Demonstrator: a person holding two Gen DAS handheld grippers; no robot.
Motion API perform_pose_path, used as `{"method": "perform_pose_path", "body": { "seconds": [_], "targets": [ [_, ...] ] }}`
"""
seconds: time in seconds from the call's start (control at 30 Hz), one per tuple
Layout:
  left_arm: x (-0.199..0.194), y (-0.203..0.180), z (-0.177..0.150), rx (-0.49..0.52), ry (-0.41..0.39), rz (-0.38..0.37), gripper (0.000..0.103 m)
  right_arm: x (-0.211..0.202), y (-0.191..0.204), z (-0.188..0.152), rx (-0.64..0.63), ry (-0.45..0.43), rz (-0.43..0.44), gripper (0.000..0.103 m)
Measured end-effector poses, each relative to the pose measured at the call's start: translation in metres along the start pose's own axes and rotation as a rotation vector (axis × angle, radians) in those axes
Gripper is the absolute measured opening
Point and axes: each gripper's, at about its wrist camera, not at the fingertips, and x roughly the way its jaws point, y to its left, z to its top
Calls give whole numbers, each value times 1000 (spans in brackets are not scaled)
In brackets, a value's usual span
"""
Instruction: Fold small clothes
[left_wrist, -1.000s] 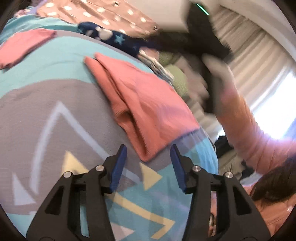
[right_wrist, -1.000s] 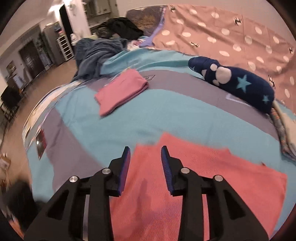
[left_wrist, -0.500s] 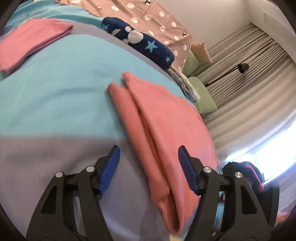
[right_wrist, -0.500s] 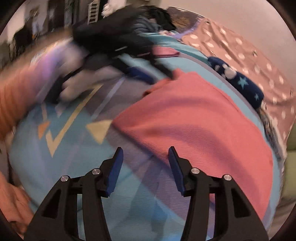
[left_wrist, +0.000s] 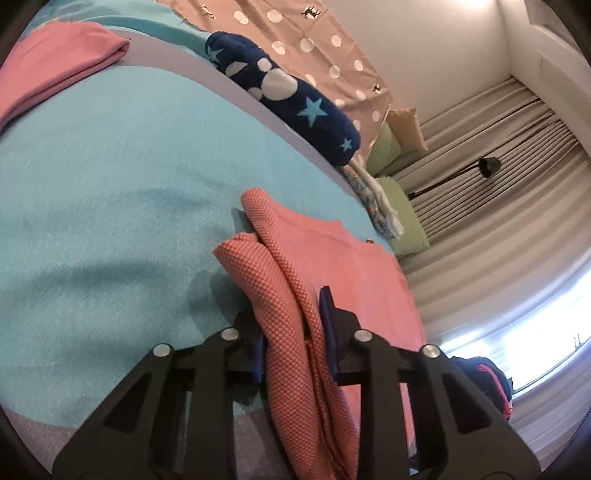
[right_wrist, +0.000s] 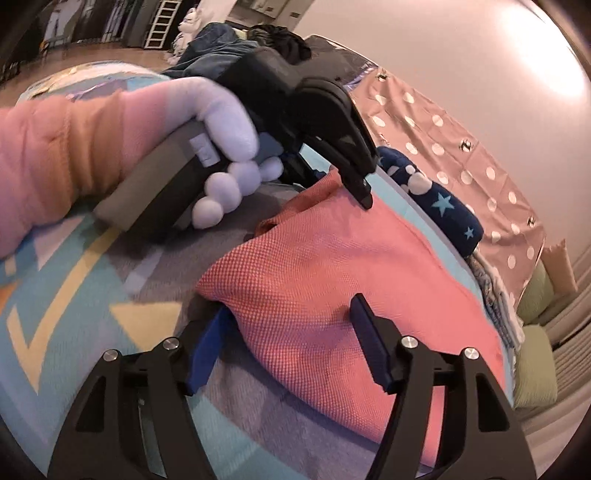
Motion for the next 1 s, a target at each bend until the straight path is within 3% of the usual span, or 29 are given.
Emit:
{"method": "perform_pose_path", "body": {
  "seconds": [0.13, 0.27, 0.4, 0.53, 0.77, 1.0],
  "targets": [
    [2, -3, -1, 15, 4, 22, 23, 4, -1, 5, -8, 1, 13, 55],
    [9, -2, 4, 9, 16, 35, 23, 4, 12, 8, -30, 0, 2, 30],
    [15, -2, 7, 2, 23, 47, 16, 2, -3, 10, 86, 4, 52, 12],
    [14, -3, 7, -7, 23, 61, 13, -2, -21, 6, 216, 4, 127, 10],
    [15, -12, 9, -11, 23, 114, 13, -13, -32, 3, 287, -32, 160, 9],
    [9, -36, 16, 9, -3, 120, 13, -34, -68, -11, 447, -116, 267, 8]
  ]
}}
